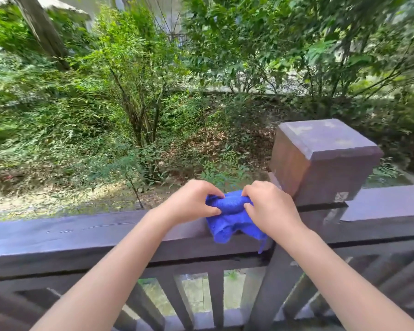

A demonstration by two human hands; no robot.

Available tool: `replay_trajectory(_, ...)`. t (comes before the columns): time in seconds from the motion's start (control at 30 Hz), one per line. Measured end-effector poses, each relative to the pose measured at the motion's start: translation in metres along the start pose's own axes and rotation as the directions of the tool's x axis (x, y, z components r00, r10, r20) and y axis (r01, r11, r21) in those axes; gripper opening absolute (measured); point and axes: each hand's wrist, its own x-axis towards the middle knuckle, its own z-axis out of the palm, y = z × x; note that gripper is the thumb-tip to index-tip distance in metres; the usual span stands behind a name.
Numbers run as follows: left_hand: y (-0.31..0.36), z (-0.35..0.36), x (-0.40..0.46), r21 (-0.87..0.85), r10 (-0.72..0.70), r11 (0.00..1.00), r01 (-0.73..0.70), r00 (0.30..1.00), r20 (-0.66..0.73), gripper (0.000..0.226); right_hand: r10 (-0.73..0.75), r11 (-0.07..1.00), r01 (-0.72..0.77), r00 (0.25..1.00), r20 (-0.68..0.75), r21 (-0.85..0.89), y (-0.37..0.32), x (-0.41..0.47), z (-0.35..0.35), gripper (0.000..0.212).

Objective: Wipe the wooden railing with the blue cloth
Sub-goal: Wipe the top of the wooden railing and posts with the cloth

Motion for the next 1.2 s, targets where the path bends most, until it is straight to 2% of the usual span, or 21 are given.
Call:
replay_trajectory(0.07, -0.002, 0.013, 0.002, -0.001, -0.005, 1.0, 0.005, 1.0, 0.025, 0.034, -0.005, 0.996, 0.009, 0.999, 0.048, -0.085, 0.002, -0.003, 0.007, 0.017)
replay_trajectory(0.17, -0.002, 0.029, -0.001, 0.006, -0.031, 1.0, 0.031, 0.999, 0.007, 0.036, -0.021, 0.986, 0.023, 1.0, 0.015, -0.165, 0.004, -0.012, 0.018, 0.01)
replay_trajectory(0.23, -0.001, 0.038, -0.008, 0.07, -0.028, 0.997, 0.028, 1.0, -0.001, 0.04, -0.041, 0.997, 0.041, 0.999, 0.002, -0.068, 0.002, -0.02, 0.025, 0.004)
replay_trajectory(0.33, 0.006, 0.055, -0.024, 0.152, -0.11, 0.983, 0.106, 0.994, 0.019, 0.045, -0.045, 0.997, 0.042, 0.998, -0.038, -0.058, 0.0, -0.035, 0.04, 0.029)
replay_trajectory(0.4, 0.017, 0.066, -0.028, 0.149, -0.127, 0.979, 0.14, 0.987, -0.095, 0.047, -0.001, 0.999, 0.004, 0.997, -0.072, 0.043, 0.005, -0.036, 0.049, 0.037)
replay_trajectory(0.47, 0.031, 0.074, -0.021, 0.121, -0.08, 0.987, 0.103, 0.979, -0.187, 0.05, 0.021, 0.989, -0.015, 0.999, -0.037, 0.15, 0.01, -0.028, 0.057, 0.047)
replay_trajectory(0.57, 0.042, 0.09, -0.002, 0.14, -0.068, 0.986, 0.094, 0.981, -0.183, 0.048, 0.025, 0.996, -0.024, 1.0, -0.011, 0.091, 0.015, -0.015, 0.07, 0.05)
replay_trajectory(0.7, 0.035, 0.101, 0.003, 0.155, -0.102, 0.978, 0.138, 0.97, -0.22, 0.045, 0.114, 0.992, -0.11, 0.992, -0.061, 0.059, 0.013, -0.015, 0.083, 0.049)
replay_trajectory(0.87, 0.034, 0.093, -0.001, 0.168, -0.084, 0.977, 0.127, 0.967, -0.241, 0.045, 0.128, 0.989, -0.121, 0.988, -0.084, 0.084, 0.009, -0.013, 0.085, 0.047)
replay_trajectory(0.93, 0.021, 0.089, -0.008, 0.167, -0.08, 0.978, 0.122, 0.968, -0.239, 0.044, 0.104, 0.99, -0.097, 0.993, -0.063, 0.104, -0.002, -0.009, 0.086, 0.048)
replay_trajectory(1.1, -0.037, 0.068, -0.049, 0.186, -0.21, 0.952, 0.244, 0.96, -0.188, 0.047, -0.075, 0.982, 0.071, 0.997, 0.017, 0.176, -0.062, 0.011, 0.1, 0.052)
replay_trajectory(1.2, -0.043, 0.065, -0.057, 0.169, -0.265, 0.94, 0.295, 0.948, -0.179, 0.048, -0.119, 0.981, 0.11, 0.992, 0.046, 0.16, -0.056, 0.008, 0.101, 0.052)
